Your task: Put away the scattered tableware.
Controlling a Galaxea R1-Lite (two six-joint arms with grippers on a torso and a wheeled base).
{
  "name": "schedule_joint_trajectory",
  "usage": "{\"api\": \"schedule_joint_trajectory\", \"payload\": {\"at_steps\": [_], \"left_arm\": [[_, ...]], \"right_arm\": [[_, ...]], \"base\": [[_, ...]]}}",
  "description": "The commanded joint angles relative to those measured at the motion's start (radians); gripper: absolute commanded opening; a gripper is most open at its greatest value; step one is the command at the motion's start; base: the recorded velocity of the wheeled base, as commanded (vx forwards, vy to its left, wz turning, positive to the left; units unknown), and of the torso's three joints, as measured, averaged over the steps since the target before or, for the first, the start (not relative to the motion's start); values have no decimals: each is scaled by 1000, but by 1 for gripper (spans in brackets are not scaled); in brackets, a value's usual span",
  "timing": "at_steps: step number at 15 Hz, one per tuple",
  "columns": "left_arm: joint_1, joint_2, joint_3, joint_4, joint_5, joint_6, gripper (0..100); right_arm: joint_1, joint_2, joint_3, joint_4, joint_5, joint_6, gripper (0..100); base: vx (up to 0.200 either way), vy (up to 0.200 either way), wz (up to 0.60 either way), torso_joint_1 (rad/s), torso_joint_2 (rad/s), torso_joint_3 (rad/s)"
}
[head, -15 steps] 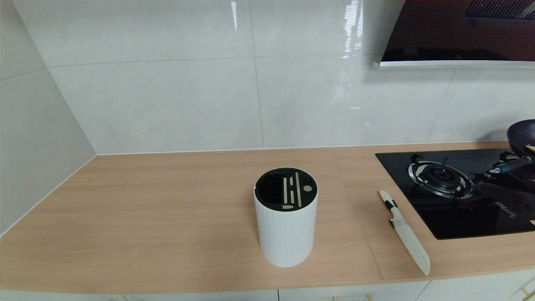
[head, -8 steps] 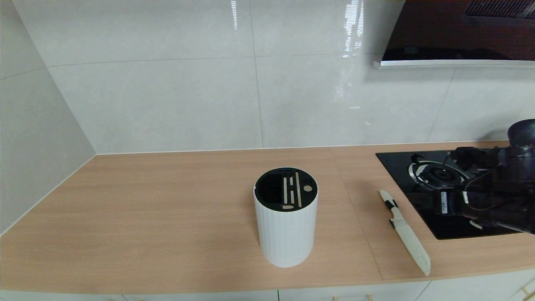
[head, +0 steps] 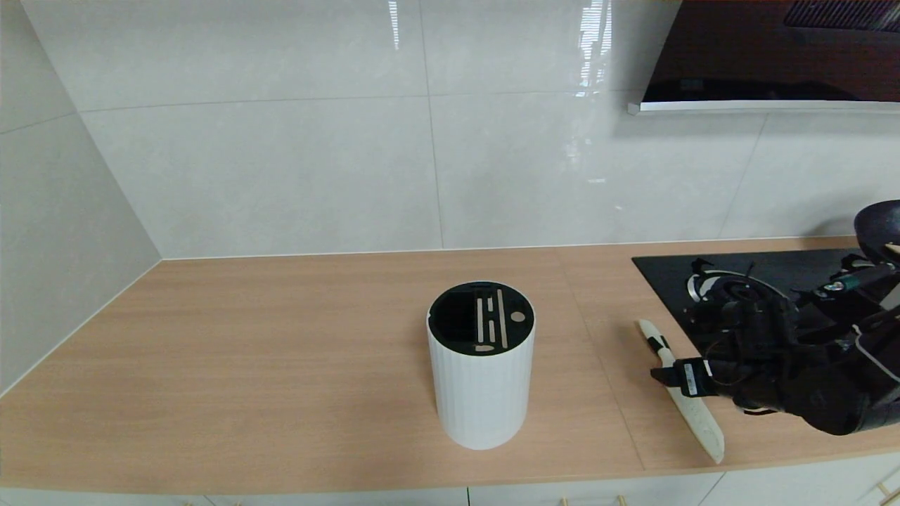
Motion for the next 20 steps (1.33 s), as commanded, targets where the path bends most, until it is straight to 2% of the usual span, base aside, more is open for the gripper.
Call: {"api": "schedule_joint_trajectory", "payload": {"at_steps": [1, 20], "left_arm": [[0, 0, 0, 0, 1, 0, 100], [0, 0, 0, 0, 1, 0, 100]], "right_arm": [[3, 71, -3, -21, 1, -2, 100], [-1, 151, -54, -69, -5, 7, 100]], "base": [[0, 0, 0, 0, 0, 0], [0, 0, 0, 0, 0, 0]]}}
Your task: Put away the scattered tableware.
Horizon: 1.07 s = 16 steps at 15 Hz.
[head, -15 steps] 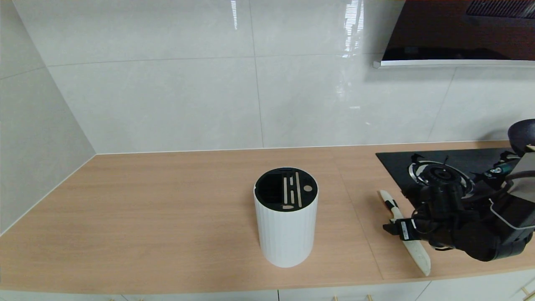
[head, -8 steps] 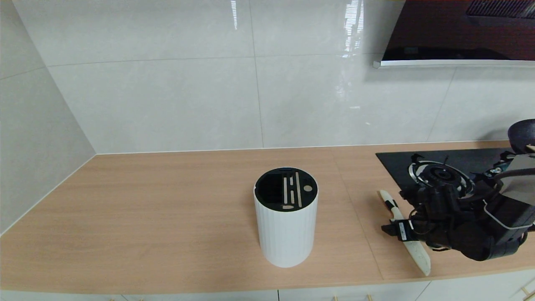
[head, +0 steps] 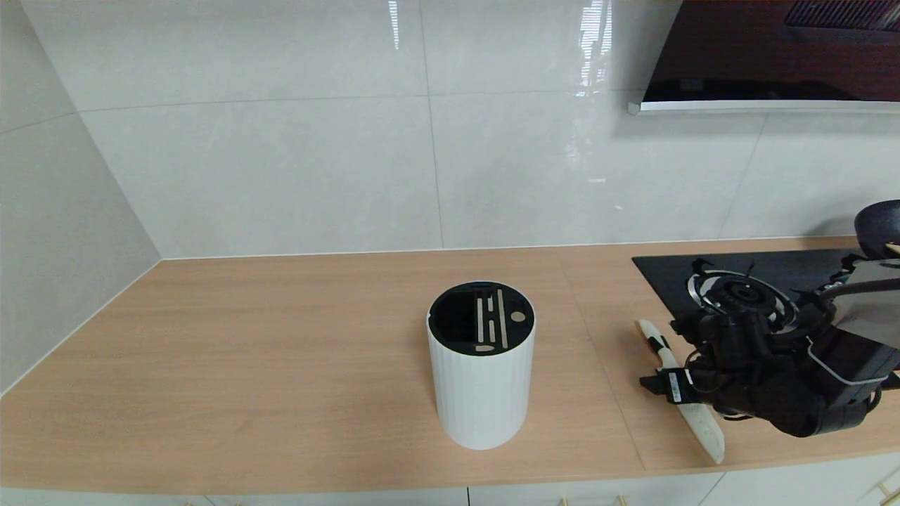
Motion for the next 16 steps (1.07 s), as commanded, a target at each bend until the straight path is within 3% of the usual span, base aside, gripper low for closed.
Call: {"api": "schedule_joint_trajectory", "payload": {"at_steps": [1, 9, 10, 16], "left_arm": [[0, 0, 0, 0, 0, 0, 100], [0, 0, 0, 0, 0, 0, 100], [0, 0, 0, 0, 0, 0, 100], [0, 0, 0, 0, 0, 0, 100]], "right_arm": [[1, 11, -1, -13, 0, 0, 100], [-6, 28, -6, -26, -2, -2, 100], [-6, 31, -6, -26, -2, -2, 0], [-7, 31, -12, -26, -3, 1, 0]], "base": [[0, 0, 0, 0, 0, 0], [0, 0, 0, 0, 0, 0], [0, 0, 0, 0, 0, 0], [0, 0, 0, 0, 0, 0]]}}
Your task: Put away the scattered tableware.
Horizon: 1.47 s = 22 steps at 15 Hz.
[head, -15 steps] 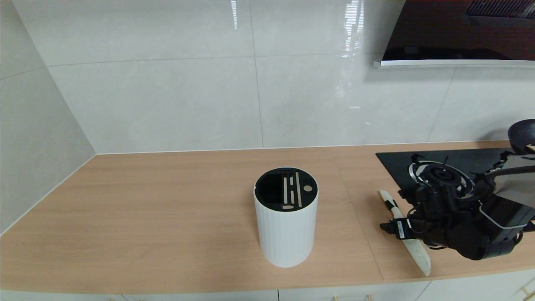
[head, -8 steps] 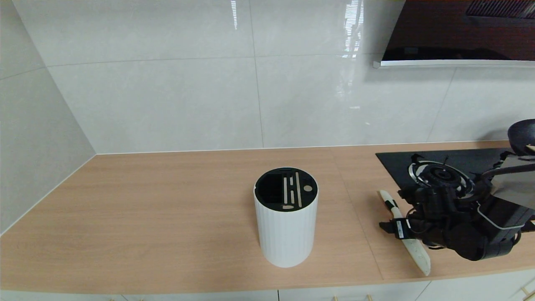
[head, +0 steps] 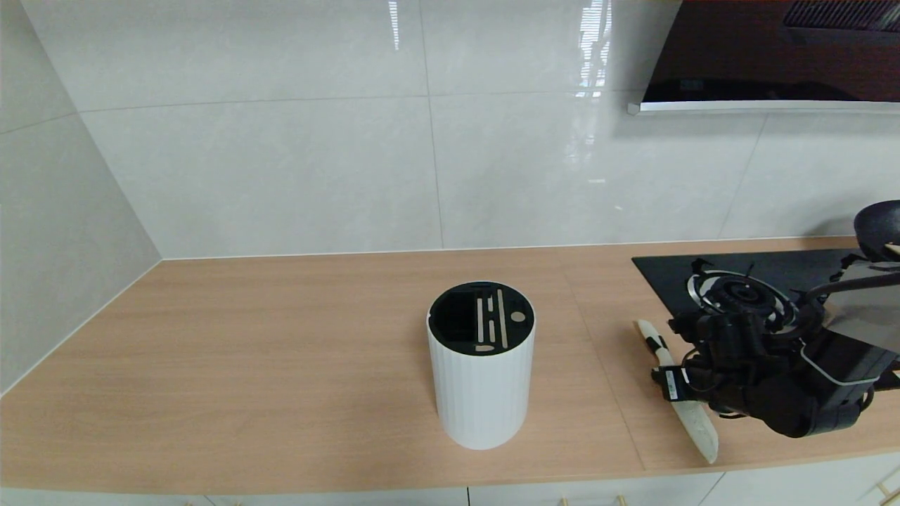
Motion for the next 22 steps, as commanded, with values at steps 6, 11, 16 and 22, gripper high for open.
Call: {"api": "schedule_joint_trajectory", "payload": {"at_steps": [6, 11, 16, 22], "left_arm": [[0, 0, 0, 0, 1, 6, 100], [0, 0, 0, -2, -1, 11, 100], [-1, 112, -161, 31, -65, 86, 100], [-21, 785, -612, 51, -157, 141, 100]], "right_arm": [[0, -24, 18, -22, 0, 0, 0], [2, -260, 86, -96, 2, 13, 0], [63, -441, 20, -42, 0, 10, 0], [279, -562, -132, 9, -121, 8, 0]], "base": [[0, 0, 0, 0, 0, 0], [0, 0, 0, 0, 0, 0], [0, 0, 0, 0, 0, 0], [0, 0, 0, 0, 0, 0]]}}
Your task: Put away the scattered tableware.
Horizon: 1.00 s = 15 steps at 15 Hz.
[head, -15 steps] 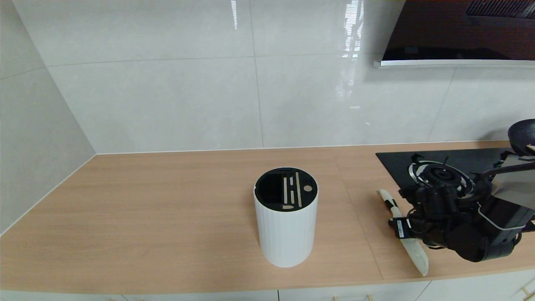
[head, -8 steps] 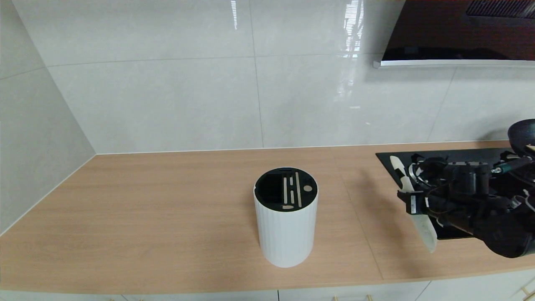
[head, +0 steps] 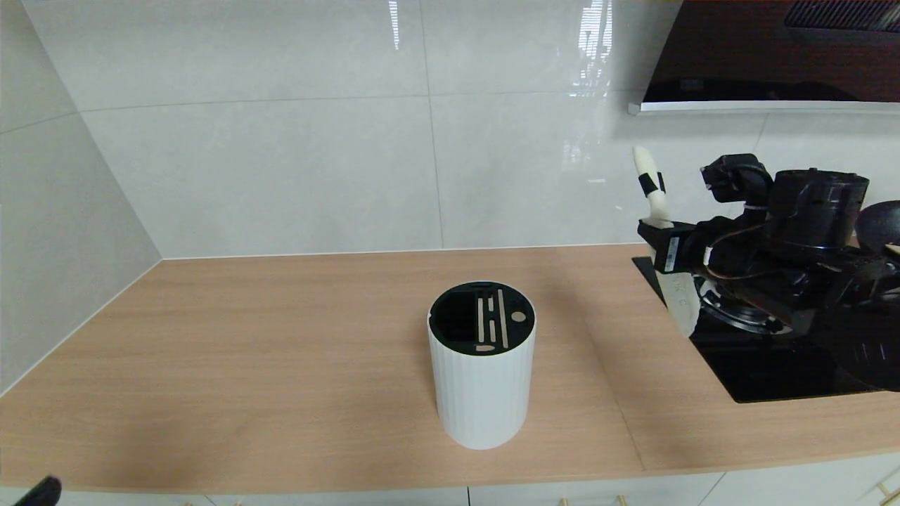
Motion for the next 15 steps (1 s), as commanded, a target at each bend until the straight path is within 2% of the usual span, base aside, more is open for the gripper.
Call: {"api": "schedule_joint_trajectory", "payload": {"at_steps": [1, 2, 3, 4, 5, 6, 7, 8, 10, 12, 14, 15], "left_arm": [[-33, 436, -200, -108, -19, -7, 100], [-42, 525, -217, -239, -19, -50, 100], [-83, 593, -221, -372, -16, -85, 100], [-131, 648, -221, -476, -14, -119, 100], [-203, 711, -212, -568, -16, -172, 100], [-290, 772, -220, -596, -16, -195, 100], [-336, 801, -226, -611, -14, -200, 100], [-390, 855, -254, -653, -19, -235, 100], [-444, 926, -290, -711, -19, -292, 100], [-481, 984, -321, -725, -51, -376, 100], [-540, 990, -323, -725, -113, -531, 100], [-542, 993, -327, -726, -159, -591, 100]], "right_arm": [[81, -94, 39, -2, -34, -12, 0], [118, -121, 40, 1, -48, -13, 0], [149, -132, 43, 2, -53, -13, 0], [177, -144, 45, 2, -57, -13, 0], [203, -155, 46, 2, -62, -13, 0], [249, -157, 57, 2, -65, -13, 0], [282, -160, 66, 2, -73, -13, 0], [336, -161, 69, 2, -96, -13, 0], [414, -166, 80, 2, -105, -9, 0], [491, -144, 94, 2, -105, -4, 0], [532, -111, 94, -1, -105, 23, 0], [540, -104, 91, -2, -103, 36, 0]], "base": [[0, 0, 0, 0, 0, 0], [0, 0, 0, 0, 0, 0], [0, 0, 0, 0, 0, 0], [0, 0, 0, 0, 0, 0], [0, 0, 0, 0, 0, 0], [0, 0, 0, 0, 0, 0], [0, 0, 0, 0, 0, 0], [0, 0, 0, 0, 0, 0], [0, 0, 0, 0, 0, 0], [0, 0, 0, 0, 0, 0], [0, 0, 0, 0, 0, 0], [0, 0, 0, 0, 0, 0]]}}
